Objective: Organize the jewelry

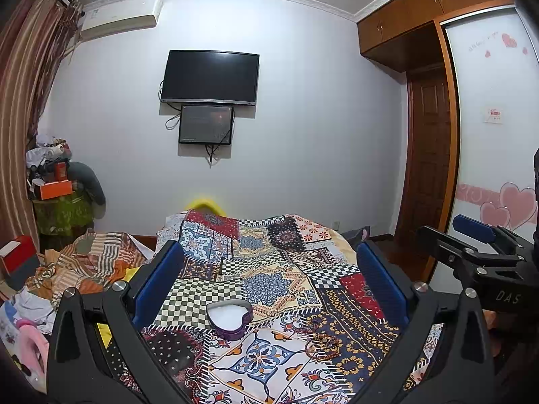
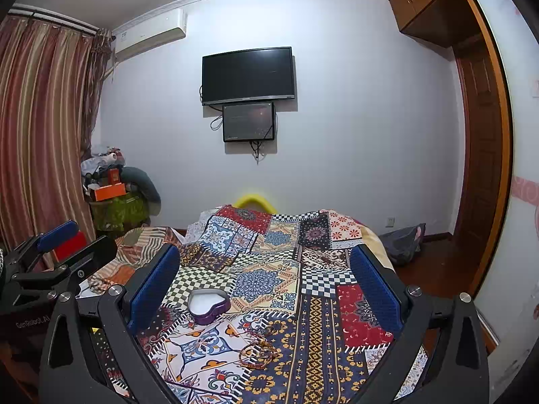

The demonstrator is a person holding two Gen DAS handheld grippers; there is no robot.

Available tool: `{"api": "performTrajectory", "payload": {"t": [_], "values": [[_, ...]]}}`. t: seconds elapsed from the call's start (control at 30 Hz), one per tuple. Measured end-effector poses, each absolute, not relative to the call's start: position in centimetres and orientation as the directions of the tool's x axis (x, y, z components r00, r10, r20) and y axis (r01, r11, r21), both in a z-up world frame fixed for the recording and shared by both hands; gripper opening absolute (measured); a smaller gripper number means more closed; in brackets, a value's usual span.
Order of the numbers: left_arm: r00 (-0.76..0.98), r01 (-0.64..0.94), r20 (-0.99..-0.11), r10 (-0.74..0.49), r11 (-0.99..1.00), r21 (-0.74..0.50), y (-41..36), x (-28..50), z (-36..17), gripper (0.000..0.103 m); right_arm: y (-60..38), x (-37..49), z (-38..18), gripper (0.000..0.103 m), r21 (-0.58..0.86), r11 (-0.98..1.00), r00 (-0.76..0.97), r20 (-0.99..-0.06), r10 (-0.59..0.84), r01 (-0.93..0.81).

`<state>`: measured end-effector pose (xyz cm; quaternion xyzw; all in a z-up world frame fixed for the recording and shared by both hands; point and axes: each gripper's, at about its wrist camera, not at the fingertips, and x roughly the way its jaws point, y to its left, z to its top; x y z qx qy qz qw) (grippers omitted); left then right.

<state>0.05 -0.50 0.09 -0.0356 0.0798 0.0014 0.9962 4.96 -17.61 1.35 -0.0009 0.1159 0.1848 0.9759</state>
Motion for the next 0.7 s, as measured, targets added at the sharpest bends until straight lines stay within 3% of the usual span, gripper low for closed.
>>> {"api": "performTrajectory", "payload": {"t": [0.7], "values": [[0.985, -0.014, -0.172, 0.0, 0.997, -0.077, -0.4, 0.58, -0.72, 0.103, -17.72, 5.29, 1.05, 0.1, 0.045, 0.935, 0.904, -0.243, 0.352, -0.352]]}}
